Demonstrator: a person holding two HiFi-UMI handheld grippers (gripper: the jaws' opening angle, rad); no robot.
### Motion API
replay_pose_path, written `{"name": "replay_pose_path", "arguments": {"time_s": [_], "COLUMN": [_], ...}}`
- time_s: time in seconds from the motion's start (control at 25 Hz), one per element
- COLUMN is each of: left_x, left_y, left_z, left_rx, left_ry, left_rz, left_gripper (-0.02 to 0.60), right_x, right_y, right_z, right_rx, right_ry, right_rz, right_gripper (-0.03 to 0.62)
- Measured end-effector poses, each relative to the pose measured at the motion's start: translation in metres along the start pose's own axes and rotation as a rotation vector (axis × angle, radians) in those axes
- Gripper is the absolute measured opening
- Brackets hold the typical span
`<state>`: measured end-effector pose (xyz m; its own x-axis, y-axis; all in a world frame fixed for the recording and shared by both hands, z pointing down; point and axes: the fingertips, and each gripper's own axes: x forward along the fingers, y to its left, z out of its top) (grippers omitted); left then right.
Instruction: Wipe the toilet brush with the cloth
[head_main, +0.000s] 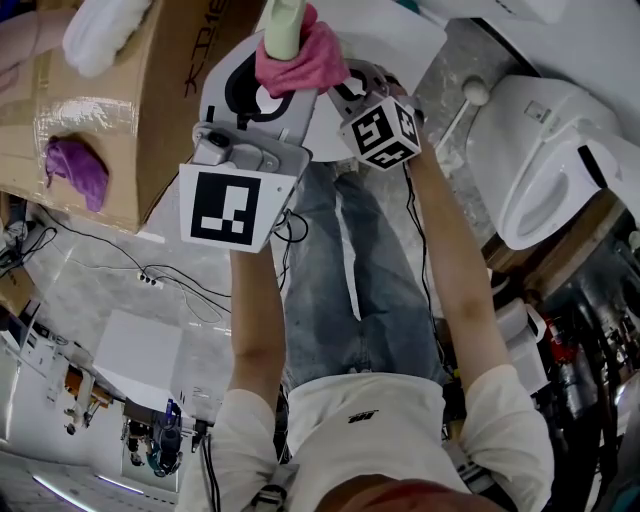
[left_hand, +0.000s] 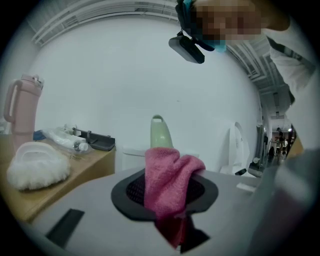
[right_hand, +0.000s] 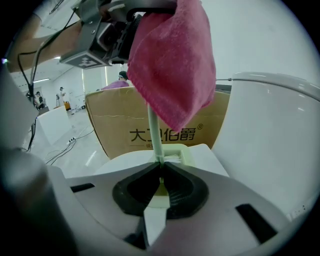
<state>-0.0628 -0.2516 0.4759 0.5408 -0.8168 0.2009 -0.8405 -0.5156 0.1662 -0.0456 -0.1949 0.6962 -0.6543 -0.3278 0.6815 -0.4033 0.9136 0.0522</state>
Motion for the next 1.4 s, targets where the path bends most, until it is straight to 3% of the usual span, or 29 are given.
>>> {"name": "replay_pose_path", "arguments": {"time_s": [0.24, 1.0, 1.4], "left_x": [0.001, 0.023, 0.029], "left_y": [-0.002, -0.003, -0.002], "left_z": [-0.039, -0.152, -0.168], "left_rx": [-0.028, -0.061, -0.078], "left_ry": [0.034, 0.183, 0.211], "left_rz": [0.005, -0.004, -0.012], "left_gripper": [0.078, 0.071, 0.071], "right_x": [0.0, -0.002, -0.001], "right_y": [0.0, -0.001, -0.001], "right_z": [0.0, -0.002, -0.001], "right_rx": [0.0, -0.001, -0.002], "right_ry": [-0.007, -0.043, -0.043], "right_rz": [-0.008, -0.02, -0.018], "right_gripper": [0.021, 0.021, 0.021]}}
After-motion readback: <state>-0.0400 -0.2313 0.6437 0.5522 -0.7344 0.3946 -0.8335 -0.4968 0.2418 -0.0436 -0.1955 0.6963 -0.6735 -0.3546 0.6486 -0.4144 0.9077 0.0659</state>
